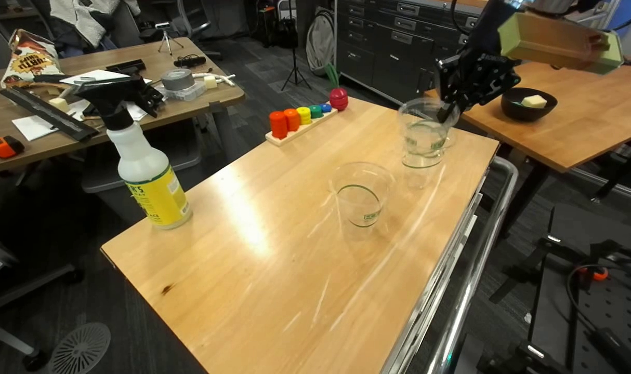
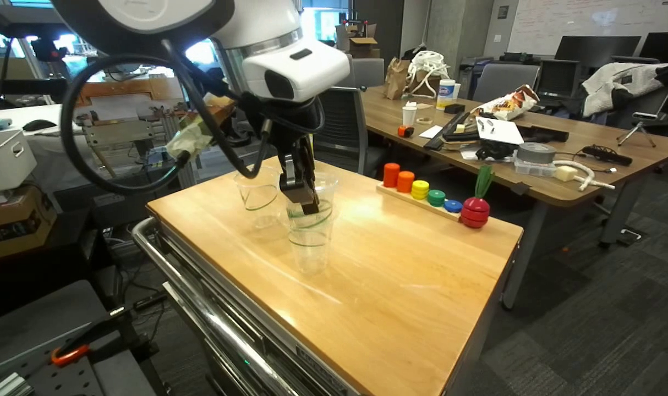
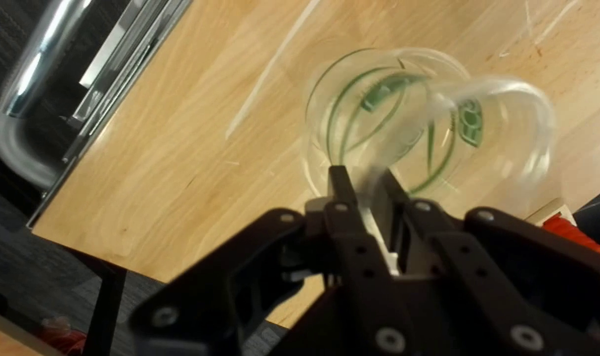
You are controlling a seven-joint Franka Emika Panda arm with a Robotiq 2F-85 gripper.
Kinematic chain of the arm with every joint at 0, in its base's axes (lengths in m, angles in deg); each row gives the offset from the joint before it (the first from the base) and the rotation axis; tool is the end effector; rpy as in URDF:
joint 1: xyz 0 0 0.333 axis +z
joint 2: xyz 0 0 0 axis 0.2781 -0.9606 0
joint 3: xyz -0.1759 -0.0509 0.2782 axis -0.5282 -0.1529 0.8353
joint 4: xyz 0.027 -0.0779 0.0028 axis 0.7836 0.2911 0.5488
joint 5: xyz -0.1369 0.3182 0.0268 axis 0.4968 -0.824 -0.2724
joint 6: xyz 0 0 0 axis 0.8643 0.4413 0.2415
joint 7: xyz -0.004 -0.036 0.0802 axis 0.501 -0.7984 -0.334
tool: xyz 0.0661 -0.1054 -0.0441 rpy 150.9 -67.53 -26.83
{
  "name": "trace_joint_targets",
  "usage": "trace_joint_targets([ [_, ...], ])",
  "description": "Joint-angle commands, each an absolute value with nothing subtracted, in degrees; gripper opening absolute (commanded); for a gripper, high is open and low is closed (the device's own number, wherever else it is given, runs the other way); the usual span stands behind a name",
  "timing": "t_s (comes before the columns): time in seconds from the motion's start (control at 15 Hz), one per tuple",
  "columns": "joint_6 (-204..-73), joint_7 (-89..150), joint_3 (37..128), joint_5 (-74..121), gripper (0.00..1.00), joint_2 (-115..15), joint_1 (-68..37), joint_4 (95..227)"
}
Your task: Pick up the plastic cups from the table and put them in each other.
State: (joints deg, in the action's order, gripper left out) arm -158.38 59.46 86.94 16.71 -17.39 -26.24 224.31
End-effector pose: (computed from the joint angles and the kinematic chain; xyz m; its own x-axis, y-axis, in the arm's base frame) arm 0.3821 -0.0661 0.3669 0.6713 -0.7156 0.1932 -0.6950 -0.6982 -0.1715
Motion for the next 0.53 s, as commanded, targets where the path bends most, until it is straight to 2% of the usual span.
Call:
trace_joint_targets([
  [0.0,-159.40,58.76,87.07,17.06,0.50,-18.59,-26.65,222.92],
  [0.27,-158.85,59.31,87.35,17.90,0.81,-18.55,-26.87,223.00],
  [0.47,-158.52,60.59,87.98,19.59,0.99,-18.78,-27.42,223.33],
])
